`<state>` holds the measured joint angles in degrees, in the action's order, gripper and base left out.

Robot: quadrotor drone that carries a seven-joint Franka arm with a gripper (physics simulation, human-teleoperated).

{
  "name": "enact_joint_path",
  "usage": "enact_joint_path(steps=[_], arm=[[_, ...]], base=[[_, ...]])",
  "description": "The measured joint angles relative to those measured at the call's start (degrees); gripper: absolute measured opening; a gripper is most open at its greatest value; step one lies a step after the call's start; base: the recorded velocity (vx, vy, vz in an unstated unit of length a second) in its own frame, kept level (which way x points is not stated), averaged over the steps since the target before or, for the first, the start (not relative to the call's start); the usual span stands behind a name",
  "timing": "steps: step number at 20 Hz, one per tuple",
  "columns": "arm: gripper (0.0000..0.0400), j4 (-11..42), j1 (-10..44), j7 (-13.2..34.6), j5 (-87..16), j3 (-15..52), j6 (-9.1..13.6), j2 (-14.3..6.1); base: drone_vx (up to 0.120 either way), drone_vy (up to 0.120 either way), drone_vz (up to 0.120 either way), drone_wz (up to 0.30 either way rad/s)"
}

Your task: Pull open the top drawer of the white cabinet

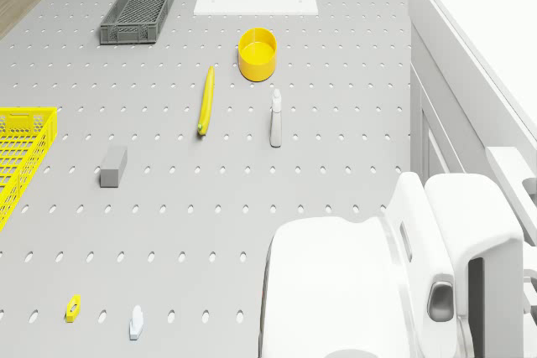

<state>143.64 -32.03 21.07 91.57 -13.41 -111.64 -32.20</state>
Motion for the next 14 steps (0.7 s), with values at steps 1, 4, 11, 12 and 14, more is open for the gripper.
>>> enact_joint_path(steps=[1,4,11,12,14], arm=[[0.0264,-0.1,0.1,-0.1,0.2,0.3,-0.1,0.1],[0.0286,-0.5,0.1,-0.3,1.3,1.4,-0.6,0.8],[0.0302,-1.1,0.6,-0.6,2.9,3.4,-1.2,1.7],[0.0302,-1.2,0.7,-0.5,3.0,3.6,-1.2,1.7],[0.0303,-1.4,1.0,-0.4,3.1,3.9,-1.1,1.8]], base=[[0.0,0.0,0.0,0.0],[0.0,0.0,0.0,0.0],[0.0,0.0,0.0,0.0],[0.0,0.0,0.0,0.0],[0.0,0.0,0.0,0.0]])
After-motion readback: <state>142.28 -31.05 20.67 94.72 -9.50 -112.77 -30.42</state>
